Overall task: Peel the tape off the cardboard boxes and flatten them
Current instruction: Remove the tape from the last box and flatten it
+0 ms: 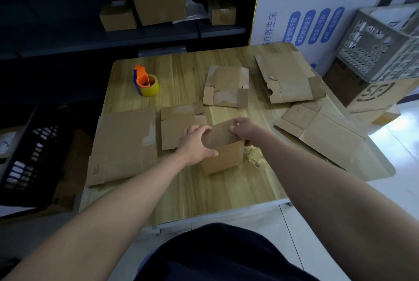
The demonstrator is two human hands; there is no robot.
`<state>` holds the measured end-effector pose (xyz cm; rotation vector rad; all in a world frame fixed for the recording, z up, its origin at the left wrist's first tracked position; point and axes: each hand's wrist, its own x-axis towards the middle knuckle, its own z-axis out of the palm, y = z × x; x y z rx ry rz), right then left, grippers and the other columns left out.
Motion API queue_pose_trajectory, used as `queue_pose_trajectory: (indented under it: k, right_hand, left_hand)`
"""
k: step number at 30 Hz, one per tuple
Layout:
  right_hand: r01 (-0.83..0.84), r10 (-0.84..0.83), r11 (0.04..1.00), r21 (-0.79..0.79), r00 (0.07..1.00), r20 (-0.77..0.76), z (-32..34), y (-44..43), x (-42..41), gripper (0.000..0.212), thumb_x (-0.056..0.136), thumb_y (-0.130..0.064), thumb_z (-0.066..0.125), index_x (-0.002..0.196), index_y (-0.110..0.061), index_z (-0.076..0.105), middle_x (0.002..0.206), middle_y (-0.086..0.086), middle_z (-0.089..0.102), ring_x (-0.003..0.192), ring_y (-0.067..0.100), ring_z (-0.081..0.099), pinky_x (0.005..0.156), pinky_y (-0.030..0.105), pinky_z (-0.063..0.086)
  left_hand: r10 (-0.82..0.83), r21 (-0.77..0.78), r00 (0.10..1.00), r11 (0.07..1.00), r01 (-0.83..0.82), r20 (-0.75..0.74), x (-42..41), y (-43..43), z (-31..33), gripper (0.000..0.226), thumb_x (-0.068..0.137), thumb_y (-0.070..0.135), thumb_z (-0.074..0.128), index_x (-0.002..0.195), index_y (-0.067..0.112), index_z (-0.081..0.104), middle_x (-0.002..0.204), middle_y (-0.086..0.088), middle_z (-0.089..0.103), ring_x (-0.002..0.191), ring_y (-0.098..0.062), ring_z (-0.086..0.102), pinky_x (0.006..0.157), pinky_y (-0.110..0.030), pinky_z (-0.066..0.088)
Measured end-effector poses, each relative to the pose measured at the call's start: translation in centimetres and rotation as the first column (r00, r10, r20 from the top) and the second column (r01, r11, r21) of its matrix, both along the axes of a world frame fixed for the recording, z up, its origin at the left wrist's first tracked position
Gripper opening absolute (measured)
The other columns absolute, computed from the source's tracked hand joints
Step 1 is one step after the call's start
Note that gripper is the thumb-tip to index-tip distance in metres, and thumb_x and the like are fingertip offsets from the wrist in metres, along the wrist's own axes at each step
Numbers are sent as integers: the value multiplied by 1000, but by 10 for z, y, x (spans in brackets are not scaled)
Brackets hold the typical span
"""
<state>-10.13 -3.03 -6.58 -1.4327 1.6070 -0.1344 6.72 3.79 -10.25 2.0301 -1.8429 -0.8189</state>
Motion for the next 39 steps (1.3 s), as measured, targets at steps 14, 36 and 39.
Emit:
queue_pose_trajectory:
  k: [14,36,39]
  right_hand:
    - [216,-202,976,-15,934,294,17,-4,6,34,97,-18,50,129,-24,56,100,7,61,83,21,55,68,34,48]
    - [167,-152,983,-79,975,160,9,9,17,32,98,-11,46,124,-24,60,129,9,52,104,20,52,76,26,48]
    - [205,-192,977,-66,967,170,6,14,8,30,98,-11,46,120,-23,63,120,5,52,104,18,49,83,25,45]
  left_hand:
    - [-14,-196,961,980,-42,-275,5,-22,25,17,86,19,67,102,18,74,118,1,60,118,-20,45,106,-38,26]
    - [18,70,960,998,2,-279,7,-26,5,31,84,10,53,114,18,54,104,-1,63,92,-17,60,74,-30,51]
    - [-20,0,947,1000,21,-321,10,-19,-2,33,87,1,44,110,19,60,105,0,64,99,-18,59,77,-24,46]
